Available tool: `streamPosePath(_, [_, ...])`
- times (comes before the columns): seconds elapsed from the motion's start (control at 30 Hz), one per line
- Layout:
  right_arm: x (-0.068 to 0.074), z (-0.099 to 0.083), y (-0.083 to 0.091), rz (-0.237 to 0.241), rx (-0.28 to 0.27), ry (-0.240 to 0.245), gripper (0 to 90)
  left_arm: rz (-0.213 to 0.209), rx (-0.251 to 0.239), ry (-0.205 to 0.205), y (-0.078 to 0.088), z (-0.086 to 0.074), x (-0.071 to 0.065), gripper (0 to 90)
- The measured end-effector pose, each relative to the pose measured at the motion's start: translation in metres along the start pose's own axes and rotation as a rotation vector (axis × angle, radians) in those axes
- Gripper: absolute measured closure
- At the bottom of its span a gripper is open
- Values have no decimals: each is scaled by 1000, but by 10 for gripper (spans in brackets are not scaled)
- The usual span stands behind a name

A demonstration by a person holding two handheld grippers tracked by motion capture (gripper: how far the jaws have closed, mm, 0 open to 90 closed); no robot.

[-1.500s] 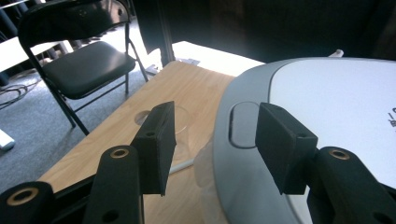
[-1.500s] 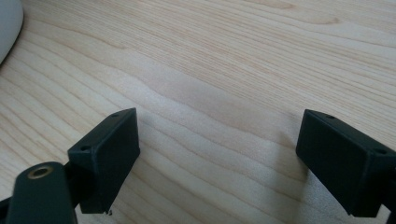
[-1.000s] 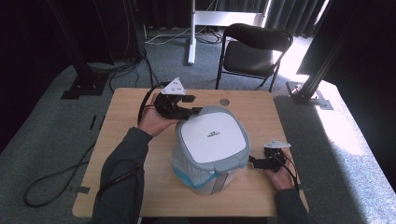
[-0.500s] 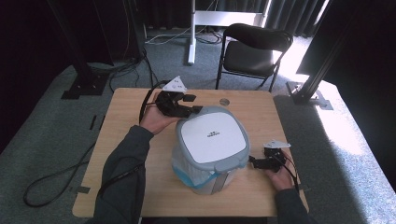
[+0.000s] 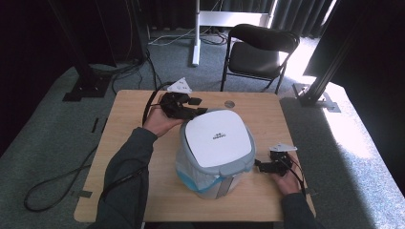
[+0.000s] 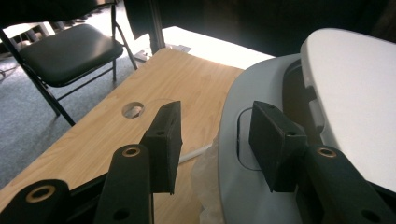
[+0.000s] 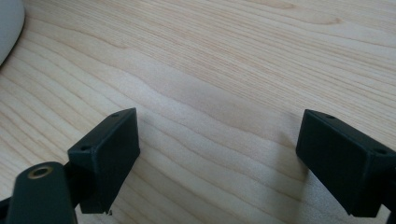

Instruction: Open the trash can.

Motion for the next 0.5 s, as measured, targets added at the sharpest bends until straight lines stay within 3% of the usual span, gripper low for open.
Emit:
streamPosePath(0.3, [0, 0, 0, 0, 0, 0, 124, -5, -23, 27, 5, -6, 8, 499])
streamPosePath(0.4, [0, 0, 0, 1, 0, 2, 125, -17, -77, 63, 13, -9, 12, 485])
streamPosePath(0.5, [0, 0, 0, 0, 0, 1, 125, -1, -94, 70, 21, -9, 15, 477])
Point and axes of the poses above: each handheld gripper's, and its own axes: y roughly backward along the jaws, z roughly out of its top, x roughly to its left, the point moved 5 cm from there along -y, roughly forward along the jaws, and after that the axes turned 1 degree about -x, right-handed, at the moved point
